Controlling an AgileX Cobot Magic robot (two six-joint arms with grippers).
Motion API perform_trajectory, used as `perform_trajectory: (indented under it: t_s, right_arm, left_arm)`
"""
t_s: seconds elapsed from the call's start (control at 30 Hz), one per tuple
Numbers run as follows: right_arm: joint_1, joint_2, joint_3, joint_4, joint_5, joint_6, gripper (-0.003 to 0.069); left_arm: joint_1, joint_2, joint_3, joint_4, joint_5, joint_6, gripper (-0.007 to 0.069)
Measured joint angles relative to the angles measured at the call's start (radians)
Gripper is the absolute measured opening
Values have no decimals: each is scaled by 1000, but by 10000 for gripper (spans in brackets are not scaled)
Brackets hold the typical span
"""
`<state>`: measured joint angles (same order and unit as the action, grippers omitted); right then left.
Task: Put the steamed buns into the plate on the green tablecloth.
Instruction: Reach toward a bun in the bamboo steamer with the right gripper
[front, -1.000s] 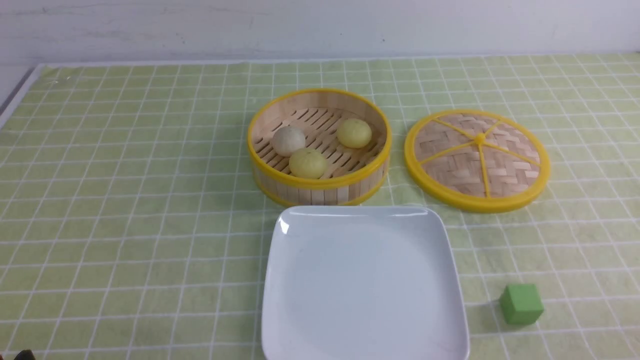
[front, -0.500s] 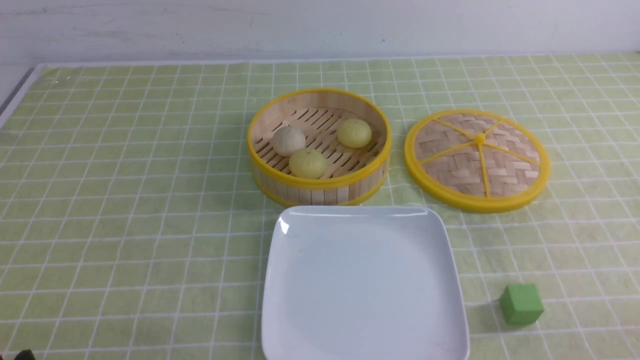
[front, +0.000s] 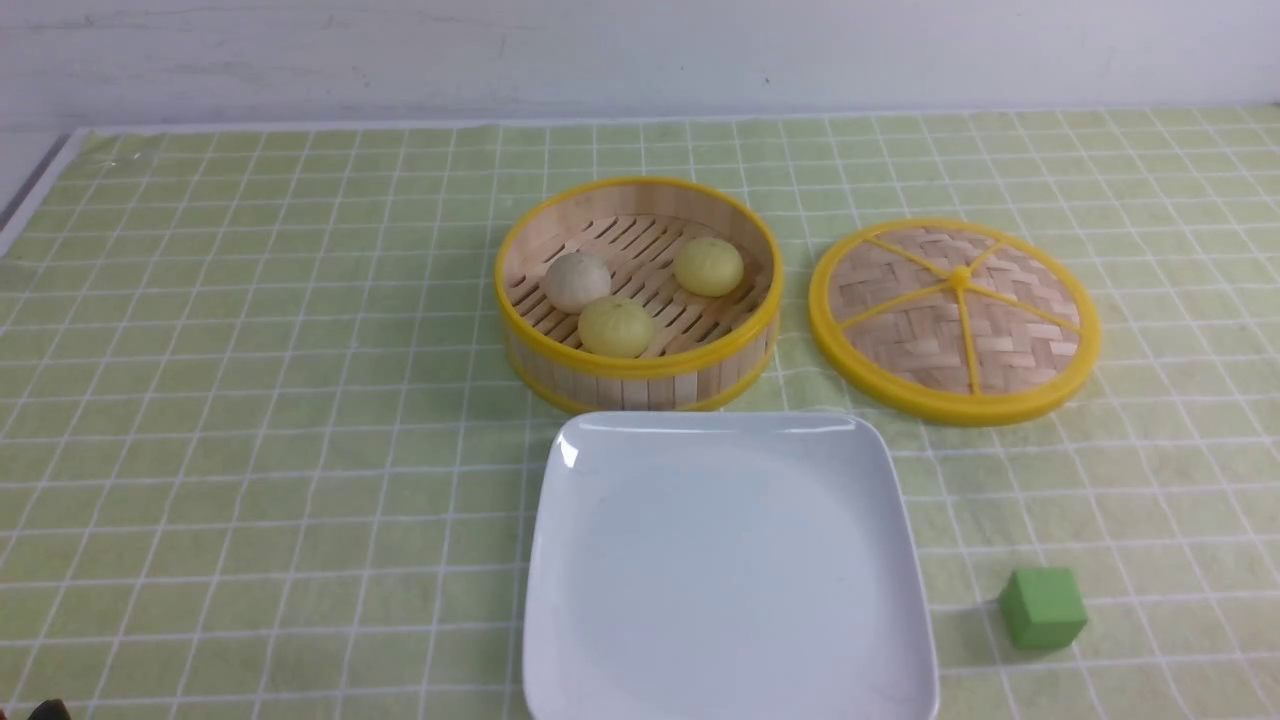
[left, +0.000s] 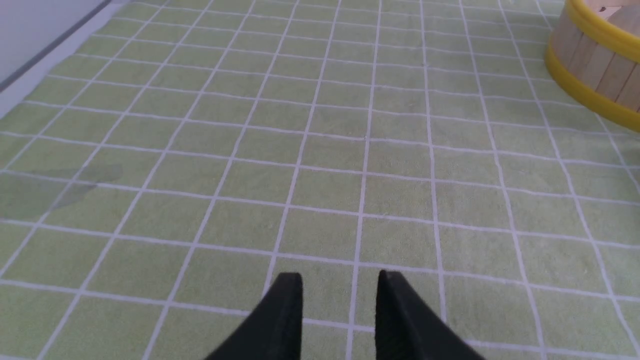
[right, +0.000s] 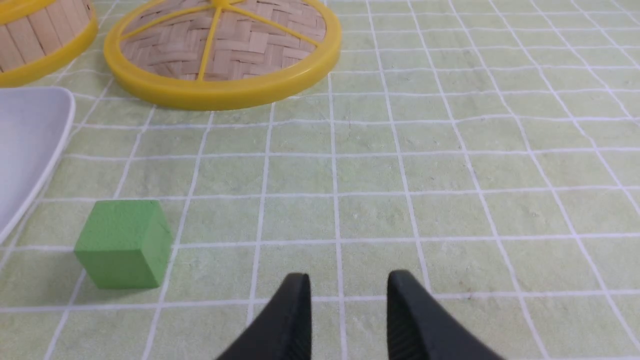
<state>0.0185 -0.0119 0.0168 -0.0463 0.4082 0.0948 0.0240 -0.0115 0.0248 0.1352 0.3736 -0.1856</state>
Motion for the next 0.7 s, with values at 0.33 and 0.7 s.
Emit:
perform_trajectory:
  t_s: [0.33,0.7]
  right_arm:
    - [0,0,0,0,-1,0,240]
    - [0,0,8,462,-86,328,240]
  left_arm:
    - [0,0,0,0,0,0,241]
    - [0,0,3,-534,-17,-415,241]
